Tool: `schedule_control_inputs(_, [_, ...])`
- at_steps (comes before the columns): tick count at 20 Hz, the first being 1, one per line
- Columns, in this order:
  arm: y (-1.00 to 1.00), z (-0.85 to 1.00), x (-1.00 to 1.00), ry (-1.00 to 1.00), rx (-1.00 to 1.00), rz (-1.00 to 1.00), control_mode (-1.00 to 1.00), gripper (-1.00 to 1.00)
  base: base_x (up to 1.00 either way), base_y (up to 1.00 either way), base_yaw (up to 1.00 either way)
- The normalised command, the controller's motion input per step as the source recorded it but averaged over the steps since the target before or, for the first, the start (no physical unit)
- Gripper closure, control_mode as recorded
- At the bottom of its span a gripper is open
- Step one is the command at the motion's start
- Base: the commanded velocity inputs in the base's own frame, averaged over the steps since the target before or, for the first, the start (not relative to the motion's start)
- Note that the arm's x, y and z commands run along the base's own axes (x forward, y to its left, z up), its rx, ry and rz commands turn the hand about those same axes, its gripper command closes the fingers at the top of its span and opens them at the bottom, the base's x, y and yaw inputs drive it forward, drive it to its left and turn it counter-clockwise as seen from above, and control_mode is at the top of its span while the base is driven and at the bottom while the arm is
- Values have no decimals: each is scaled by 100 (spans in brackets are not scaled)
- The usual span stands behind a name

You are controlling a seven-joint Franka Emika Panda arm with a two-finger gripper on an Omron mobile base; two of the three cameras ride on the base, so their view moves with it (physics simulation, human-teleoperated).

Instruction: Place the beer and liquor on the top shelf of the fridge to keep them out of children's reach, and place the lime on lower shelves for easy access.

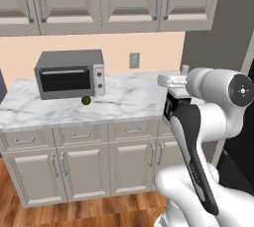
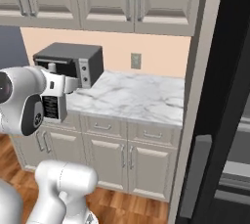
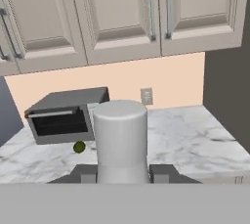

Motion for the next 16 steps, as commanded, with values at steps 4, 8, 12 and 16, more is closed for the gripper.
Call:
schedule_control_inputs(4, [0, 0, 0, 0, 0, 0, 100, 100, -48, -46, 0])
schedule_control_inputs(8, [0, 0, 0, 0, 0, 0, 100, 100, -89, -23, 0])
schedule_control_inputs(12, [0, 0, 0, 0, 0, 0, 100, 100, -86, -28, 0])
schedule_control_inputs(16, [0, 0, 0, 0, 0, 0, 100, 100, -46, -50, 0])
